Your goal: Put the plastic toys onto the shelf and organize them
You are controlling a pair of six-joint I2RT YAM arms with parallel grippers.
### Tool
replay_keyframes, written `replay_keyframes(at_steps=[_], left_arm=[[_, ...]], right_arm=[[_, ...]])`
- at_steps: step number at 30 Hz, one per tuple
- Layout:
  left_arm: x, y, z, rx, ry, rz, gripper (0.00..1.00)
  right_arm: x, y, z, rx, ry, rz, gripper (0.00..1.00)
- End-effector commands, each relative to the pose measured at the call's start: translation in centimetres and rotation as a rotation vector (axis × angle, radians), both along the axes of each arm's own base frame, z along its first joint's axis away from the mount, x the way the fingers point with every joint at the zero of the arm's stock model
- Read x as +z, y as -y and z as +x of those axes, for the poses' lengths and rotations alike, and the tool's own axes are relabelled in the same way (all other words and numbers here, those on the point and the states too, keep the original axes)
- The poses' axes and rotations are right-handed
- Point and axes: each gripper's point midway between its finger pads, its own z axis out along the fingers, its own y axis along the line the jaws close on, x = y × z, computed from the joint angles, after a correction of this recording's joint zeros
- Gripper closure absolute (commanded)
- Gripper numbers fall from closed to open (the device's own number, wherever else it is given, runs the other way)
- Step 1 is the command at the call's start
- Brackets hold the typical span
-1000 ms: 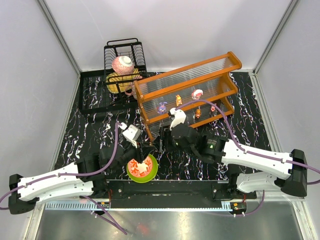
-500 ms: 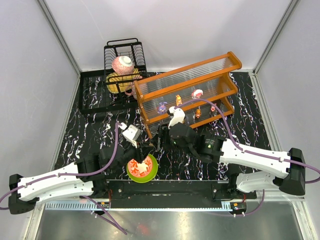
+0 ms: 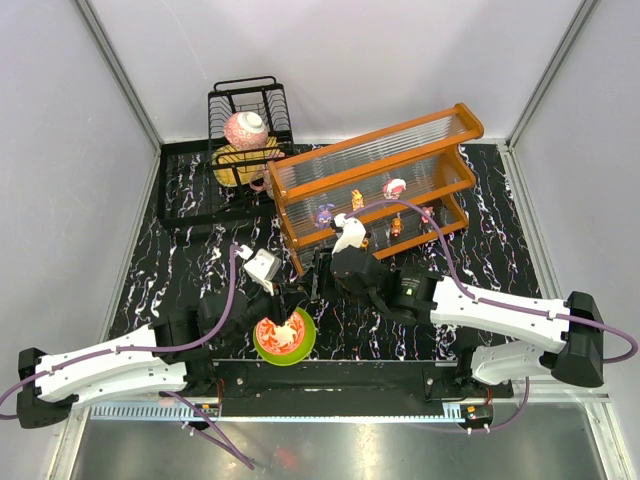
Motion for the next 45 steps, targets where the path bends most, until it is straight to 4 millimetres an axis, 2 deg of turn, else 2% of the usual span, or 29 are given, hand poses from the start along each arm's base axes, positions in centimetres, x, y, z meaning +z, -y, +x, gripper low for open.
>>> replay_keyframes(at_steps=[1, 5, 10, 13, 14, 15, 16, 18, 25, 26, 28, 29, 31, 32, 33, 34, 35, 36, 37, 38, 39, 40, 42, 43, 45], left_arm=[[2.9, 0.2, 0.4, 0.021, 0.03, -0.081, 1.0], [2.8, 0.2, 0.4, 0.023, 0.028, -0.08, 1.0], [2.8, 0.2, 0.4, 0.022, 0.029, -0.082, 1.0], [2.9, 0.1, 0.4, 0.023, 0.03, -0.084, 1.0], [2.8, 0.1, 0.4, 0.023, 0.029, -0.084, 1.0], [2.9, 0.1, 0.4, 0.023, 0.03, -0.087, 0.97], [2.9, 0.1, 0.3, 0.022, 0.03, -0.09, 0.93], [2.9, 0.0, 0.3, 0.022, 0.032, -0.092, 0.9], [3.4, -0.2, -0.1, 0.006, 0.039, -0.131, 0.47], [3.4, -0.2, -0.1, 0.006, 0.041, -0.137, 0.38], [3.8, -0.4, -0.2, 0.003, 0.047, -0.161, 0.29], [3.7, -0.5, -0.2, 0.005, 0.046, -0.163, 0.22], [4.2, -0.8, -0.4, 0.004, 0.05, -0.188, 0.17], [3.9, -0.9, -0.5, 0.003, 0.049, -0.188, 0.13], [4.0, -1.1, -0.5, 0.005, 0.047, -0.197, 0.1], [4.3, -1.5, -0.5, 0.013, 0.052, -0.212, 0.09], [4.1, -1.6, -0.5, 0.016, 0.051, -0.216, 0.08], [4.3, -2.0, -0.6, 0.022, 0.052, -0.229, 0.06], [4.2, -2.2, -0.6, 0.028, 0.051, -0.232, 0.05], [4.0, -2.4, -0.6, 0.031, 0.051, -0.233, 0.05], [4.0, -2.6, -0.6, 0.035, 0.051, -0.235, 0.04], [3.9, -2.7, -0.6, 0.041, 0.05, -0.235, 0.04], [3.7, -2.9, -0.6, 0.048, 0.047, -0.229, 0.04], [3.7, -3.0, -0.5, 0.051, 0.047, -0.229, 0.04], [3.5, -3.0, -0.5, 0.054, 0.043, -0.224, 0.04]], right_arm=[[2.6, -1.0, 0.4, -0.029, 0.024, 0.078, 0.55], [2.5, -1.2, 0.2, -0.021, 0.021, 0.074, 0.62], [2.3, -1.3, 0.2, -0.014, 0.017, 0.072, 0.66], [2.2, -1.5, 0.1, -0.009, 0.014, 0.072, 0.73], [2.2, -1.5, 0.1, -0.01, 0.012, 0.072, 0.76], [2.2, -1.5, 0.0, -0.006, 0.012, 0.073, 0.86], [2.1, -1.6, 0.0, -0.001, 0.013, 0.073, 0.92], [2.3, -1.7, -0.2, 0.013, 0.022, 0.077, 1.0], [2.4, -1.0, 0.2, 0.001, 0.054, 0.082, 1.0], [2.5, -0.6, 0.3, -0.01, 0.066, 0.08, 1.0], [2.3, -0.1, 0.5, -0.023, 0.075, 0.07, 1.0], [2.7, 0.5, 0.8, -0.045, 0.091, 0.074, 1.0], [2.2, 1.4, 1.0, -0.067, 0.107, 0.055, 1.0], [2.8, 2.5, 1.5, -0.094, 0.145, 0.047, 1.0], [2.2, 3.4, 1.7, -0.108, 0.165, 0.017, 1.0], [1.9, 4.3, 1.9, -0.129, 0.185, -0.003, 1.0], [2.9, 6.0, 2.4, -0.172, 0.233, -0.006, 1.0], [1.9, 7.4, 2.8, -0.192, 0.248, -0.038, 1.0], [2.7, 8.9, 3.0, -0.202, 0.288, -0.04, 1.0], [2.8, 10.1, 3.3, -0.228, 0.311, -0.054, 1.0], [1.9, 11.3, 3.6, -0.247, 0.319, -0.082, 1.0], [2.4, 13.3, 4.2, -0.287, 0.334, -0.082, 1.0], [1.2, 15.4, 4.9, -0.315, 0.321, -0.112, 1.0], [1.3, 17.4, 5.8, -0.354, 0.334, -0.128, 1.0], [-0.1, 18.7, 6.2, -0.364, 0.326, -0.162, 1.0]])
